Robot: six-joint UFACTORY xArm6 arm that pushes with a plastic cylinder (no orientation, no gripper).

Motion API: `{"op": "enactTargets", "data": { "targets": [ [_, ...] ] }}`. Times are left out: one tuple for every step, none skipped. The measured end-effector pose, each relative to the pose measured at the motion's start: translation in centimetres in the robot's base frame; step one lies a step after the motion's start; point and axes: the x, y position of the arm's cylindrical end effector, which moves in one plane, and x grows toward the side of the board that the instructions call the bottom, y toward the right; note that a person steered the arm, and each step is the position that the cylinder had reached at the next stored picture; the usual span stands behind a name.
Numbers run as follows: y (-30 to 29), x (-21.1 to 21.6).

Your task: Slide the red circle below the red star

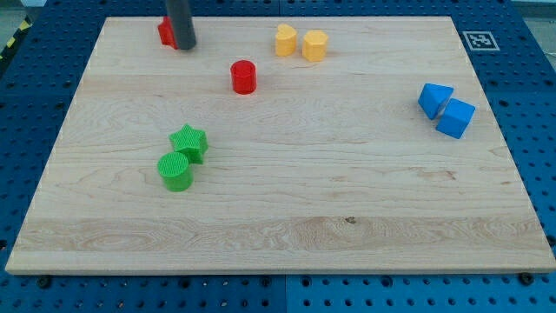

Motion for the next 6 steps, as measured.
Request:
{"op": "enactTargets", "data": {
  "targets": [
    [-2.4, -0.8],
    [-3.4, -0.9],
    [-2.5, 2.3],
    [0.3, 6.8],
    [4.8, 11.8],
    [11.1, 15.5]
  ]
}}
